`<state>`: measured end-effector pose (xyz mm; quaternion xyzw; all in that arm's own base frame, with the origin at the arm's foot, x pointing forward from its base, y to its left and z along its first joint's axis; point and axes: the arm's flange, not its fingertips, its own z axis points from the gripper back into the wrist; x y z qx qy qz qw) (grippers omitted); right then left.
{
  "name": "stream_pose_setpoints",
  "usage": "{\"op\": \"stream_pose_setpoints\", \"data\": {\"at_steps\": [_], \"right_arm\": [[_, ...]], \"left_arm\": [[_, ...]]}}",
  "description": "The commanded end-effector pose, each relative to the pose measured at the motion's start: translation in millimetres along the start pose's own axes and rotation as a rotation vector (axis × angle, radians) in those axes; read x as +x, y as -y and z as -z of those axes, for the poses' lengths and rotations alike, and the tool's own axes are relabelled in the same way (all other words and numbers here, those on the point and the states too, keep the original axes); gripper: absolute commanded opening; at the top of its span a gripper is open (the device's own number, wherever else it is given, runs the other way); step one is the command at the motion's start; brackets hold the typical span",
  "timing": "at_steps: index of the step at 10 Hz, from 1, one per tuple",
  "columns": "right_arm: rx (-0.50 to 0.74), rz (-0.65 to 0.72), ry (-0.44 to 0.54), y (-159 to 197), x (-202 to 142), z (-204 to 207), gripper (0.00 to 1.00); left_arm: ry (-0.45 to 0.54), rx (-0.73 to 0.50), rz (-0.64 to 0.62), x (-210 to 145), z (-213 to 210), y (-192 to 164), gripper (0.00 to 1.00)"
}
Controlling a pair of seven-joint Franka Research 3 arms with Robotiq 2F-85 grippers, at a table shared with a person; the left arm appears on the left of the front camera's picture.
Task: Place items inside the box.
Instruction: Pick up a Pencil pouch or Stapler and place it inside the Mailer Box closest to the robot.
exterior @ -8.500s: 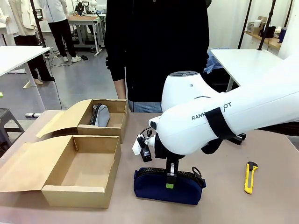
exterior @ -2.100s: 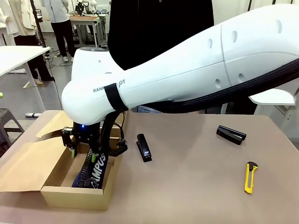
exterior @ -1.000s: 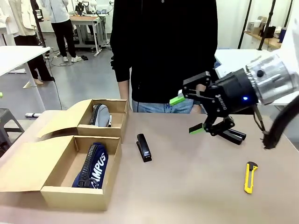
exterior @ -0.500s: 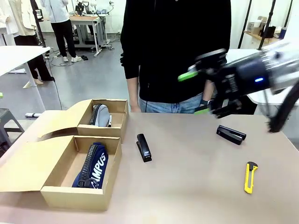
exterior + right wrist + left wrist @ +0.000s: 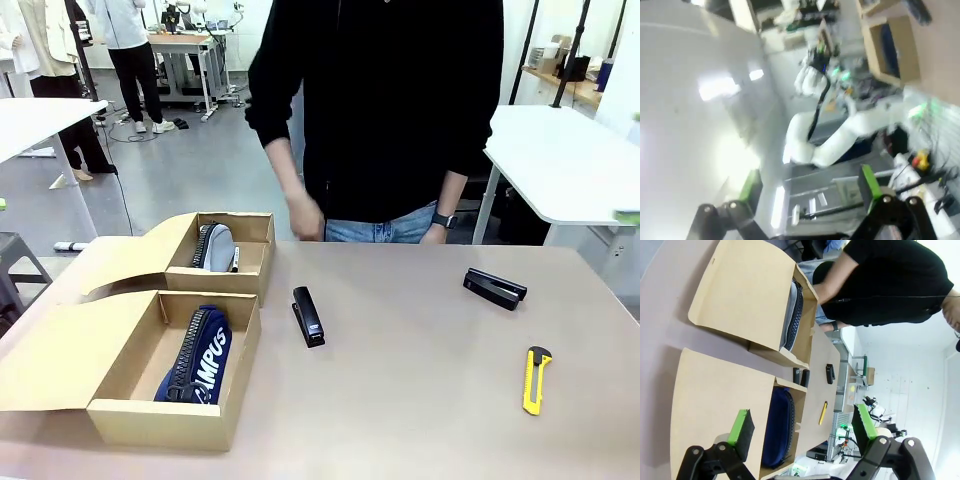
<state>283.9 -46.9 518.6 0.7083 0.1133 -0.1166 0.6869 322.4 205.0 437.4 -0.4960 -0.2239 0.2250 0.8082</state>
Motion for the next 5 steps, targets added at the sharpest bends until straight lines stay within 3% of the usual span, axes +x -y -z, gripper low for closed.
{"op": "stream_pose_setpoints", "data": {"at_steps": [1,2,4,5], "right_arm": [[-0.047,0.024,-0.080,55,21,-38,1.00],[-0.058,-0.052,-0.128,82,14,-52,1.00],[-0.066,-0.015,-0.127,132,3,-56,1.00],[-0.160,0.051,0.033,138,10,-39,1.00]], "left_arm": [[-0.001,-0.018,0.021,-1,0,-1,1.00],[-0.001,-0.018,0.021,-1,0,-1,1.00],[-0.001,-0.018,0.021,-1,0,-1,1.00],[-0.001,-0.018,0.021,-1,0,-1,1.00]]}}
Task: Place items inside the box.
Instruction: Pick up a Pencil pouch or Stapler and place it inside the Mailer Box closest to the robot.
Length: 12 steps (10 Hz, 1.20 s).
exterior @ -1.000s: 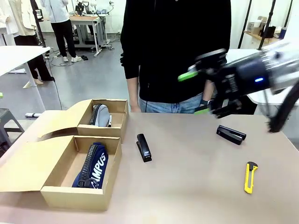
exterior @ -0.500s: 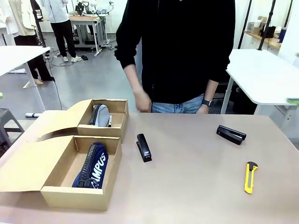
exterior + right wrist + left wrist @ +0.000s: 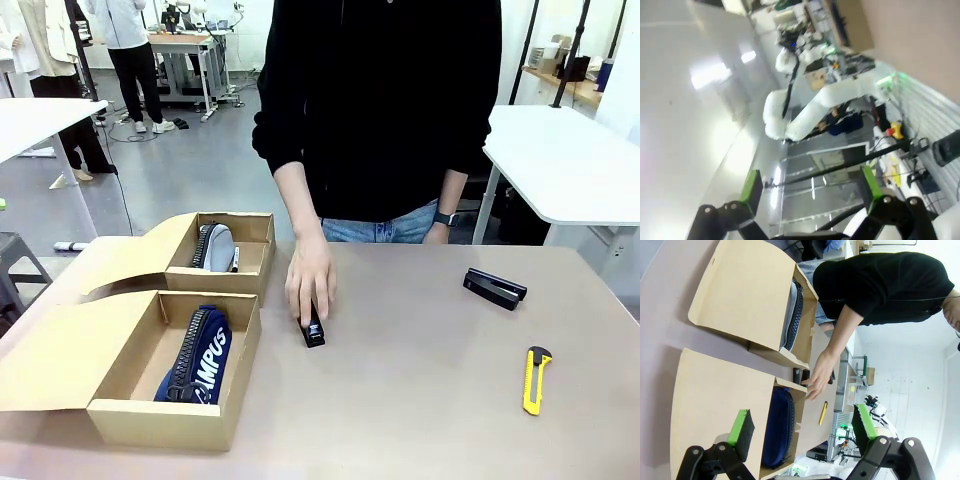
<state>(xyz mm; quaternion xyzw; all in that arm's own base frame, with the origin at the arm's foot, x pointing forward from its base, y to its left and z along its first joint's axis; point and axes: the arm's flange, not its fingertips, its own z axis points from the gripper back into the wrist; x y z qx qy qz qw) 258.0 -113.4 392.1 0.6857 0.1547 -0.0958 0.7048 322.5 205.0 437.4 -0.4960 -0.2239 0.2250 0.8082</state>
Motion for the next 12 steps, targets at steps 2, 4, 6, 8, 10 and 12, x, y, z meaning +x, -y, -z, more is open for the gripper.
{"op": "stream_pose_setpoints", "data": {"at_steps": [2,4,6,8,10,12], "right_arm": [[0.048,-0.020,-0.048,-13.4,-10.0,5.6,1.00],[0.048,-0.020,-0.048,-13.4,-10.0,5.6,1.00],[0.048,-0.020,-0.048,-13.4,-10.0,5.6,1.00],[0.048,-0.020,-0.048,-13.4,-10.0,5.6,1.00],[0.048,-0.020,-0.048,-13.4,-10.0,5.6,1.00],[0.031,-0.012,-0.051,-8.4,-8.6,6.1,1.00]], "left_arm": [[-0.001,-0.018,0.020,-0.6,-0.3,-1.2,1.00],[-0.001,-0.018,0.020,-0.6,-0.3,-1.2,1.00],[-0.001,-0.018,0.020,-0.6,-0.3,-1.2,1.00],[-0.001,-0.018,0.020,-0.6,-0.3,-1.2,1.00],[-0.001,-0.018,0.020,-0.6,-0.3,-1.2,1.00],[-0.001,-0.018,0.020,-0.6,-0.3,-1.2,1.00]]}}
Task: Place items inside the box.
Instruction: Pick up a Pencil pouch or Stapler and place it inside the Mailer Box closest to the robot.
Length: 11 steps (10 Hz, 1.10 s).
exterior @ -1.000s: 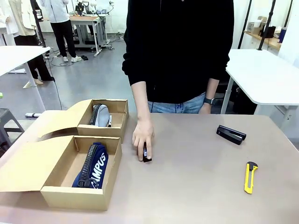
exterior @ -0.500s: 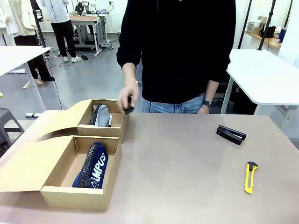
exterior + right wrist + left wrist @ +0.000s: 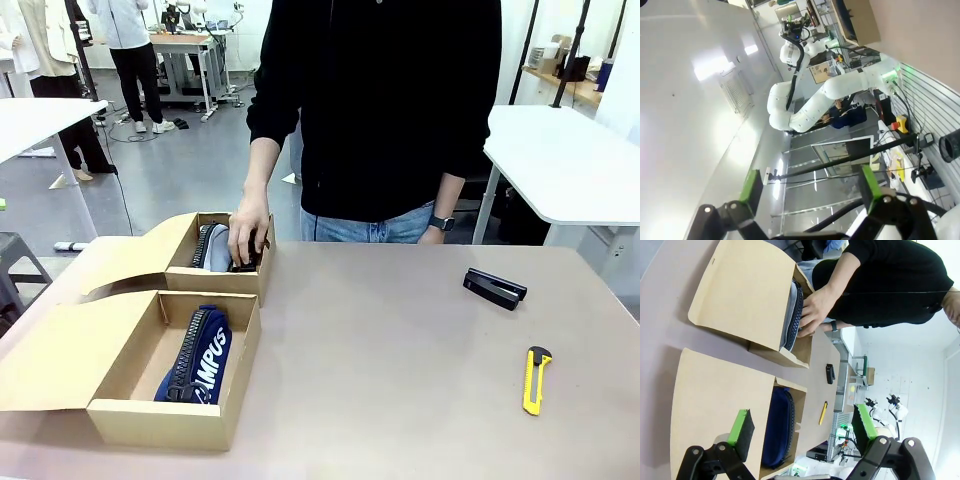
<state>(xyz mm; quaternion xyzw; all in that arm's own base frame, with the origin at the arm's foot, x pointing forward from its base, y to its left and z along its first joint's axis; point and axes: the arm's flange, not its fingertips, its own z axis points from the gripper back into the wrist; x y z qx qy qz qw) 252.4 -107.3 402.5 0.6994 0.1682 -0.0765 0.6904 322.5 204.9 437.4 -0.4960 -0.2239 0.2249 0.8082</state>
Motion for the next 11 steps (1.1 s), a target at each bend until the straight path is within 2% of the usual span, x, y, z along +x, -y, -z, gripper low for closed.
{"op": "stream_pose_setpoints", "data": {"at_steps": [1,2,3,4,6,7,8,9,10,11], "right_arm": [[-0.323,0.000,0.212,-8,6,9,1.00],[-0.614,-0.110,0.266,-23,35,29,1.00],[-0.786,-0.306,0.422,-40,71,38,1.00],[-1.165,-0.431,0.652,-50,101,44,1.00],[-1.369,-0.740,0.832,-57,130,56,1.00],[-1.387,-0.864,0.879,-54,135,63,1.00],[-1.407,-0.977,0.847,-51,140,70,1.00],[-1.437,-1.008,0.790,-49,152,73,1.00],[-1.442,-0.969,0.724,-46,161,73,1.00],[-1.186,-0.686,0.437,-74,144,69,1.00]], "left_arm": [[-0.001,-0.018,0.020,-1,0,-1,1.00],[-0.001,-0.018,0.020,-1,0,-1,1.00],[-0.001,-0.018,0.020,-1,0,-1,1.00],[-0.001,-0.018,0.020,-1,0,-1,1.00],[-0.001,-0.018,0.020,-1,0,-1,1.00],[-0.001,-0.018,0.020,-1,0,-1,1.00],[-0.001,-0.018,0.020,-1,0,-1,1.00],[-0.001,-0.018,0.020,-1,0,-1,1.00],[-0.001,-0.018,0.020,-1,0,-1,1.00],[-0.001,-0.018,0.020,-1,0,-1,1.00]]}}
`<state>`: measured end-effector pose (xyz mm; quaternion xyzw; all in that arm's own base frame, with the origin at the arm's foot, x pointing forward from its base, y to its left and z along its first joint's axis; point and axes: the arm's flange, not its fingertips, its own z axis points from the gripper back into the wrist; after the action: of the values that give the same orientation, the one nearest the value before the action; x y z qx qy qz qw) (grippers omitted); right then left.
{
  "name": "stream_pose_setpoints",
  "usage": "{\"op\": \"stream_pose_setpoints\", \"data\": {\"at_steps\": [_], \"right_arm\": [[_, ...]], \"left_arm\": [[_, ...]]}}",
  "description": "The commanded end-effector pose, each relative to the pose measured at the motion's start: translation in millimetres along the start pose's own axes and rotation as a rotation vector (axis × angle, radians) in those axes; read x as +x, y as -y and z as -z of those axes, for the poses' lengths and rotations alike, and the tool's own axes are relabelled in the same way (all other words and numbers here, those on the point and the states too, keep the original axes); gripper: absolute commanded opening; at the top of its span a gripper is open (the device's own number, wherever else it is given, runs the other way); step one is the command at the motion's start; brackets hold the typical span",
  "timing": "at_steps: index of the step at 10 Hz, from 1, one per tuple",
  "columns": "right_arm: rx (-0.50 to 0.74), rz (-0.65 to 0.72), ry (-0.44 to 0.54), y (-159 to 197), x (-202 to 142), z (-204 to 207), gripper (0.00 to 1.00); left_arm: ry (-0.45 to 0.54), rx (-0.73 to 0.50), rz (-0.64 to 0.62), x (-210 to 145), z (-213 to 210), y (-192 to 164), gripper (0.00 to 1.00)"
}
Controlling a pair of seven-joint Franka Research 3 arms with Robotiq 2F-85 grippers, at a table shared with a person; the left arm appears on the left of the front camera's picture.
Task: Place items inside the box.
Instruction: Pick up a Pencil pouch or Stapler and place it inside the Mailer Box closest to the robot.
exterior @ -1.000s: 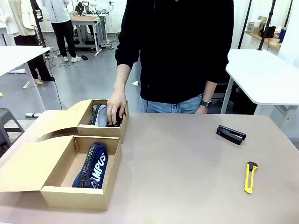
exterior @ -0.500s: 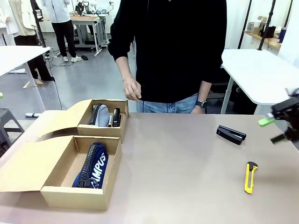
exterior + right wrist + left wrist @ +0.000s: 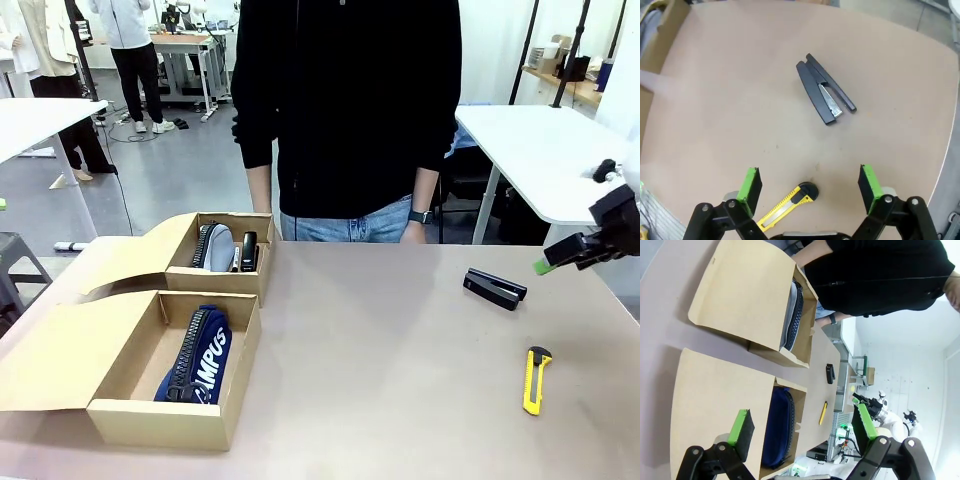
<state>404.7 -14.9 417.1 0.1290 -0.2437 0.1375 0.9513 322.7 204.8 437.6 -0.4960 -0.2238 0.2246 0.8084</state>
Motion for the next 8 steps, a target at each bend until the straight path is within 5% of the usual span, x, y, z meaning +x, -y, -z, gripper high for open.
{"op": "stream_pose_setpoints", "data": {"at_steps": [1,4,8], "right_arm": [[0.114,0.096,-0.082,2,3,-9,1.00],[0.075,0.056,-0.054,3,-5,0,1.00],[-0.063,-0.115,-0.233,1,62,73,1.00]], "left_arm": [[0.000,-0.018,0.020,-1,0,-1,1.00],[0.000,-0.018,0.020,-1,0,-1,1.00],[0.000,-0.018,0.020,-1,0,-1,1.00]]}}
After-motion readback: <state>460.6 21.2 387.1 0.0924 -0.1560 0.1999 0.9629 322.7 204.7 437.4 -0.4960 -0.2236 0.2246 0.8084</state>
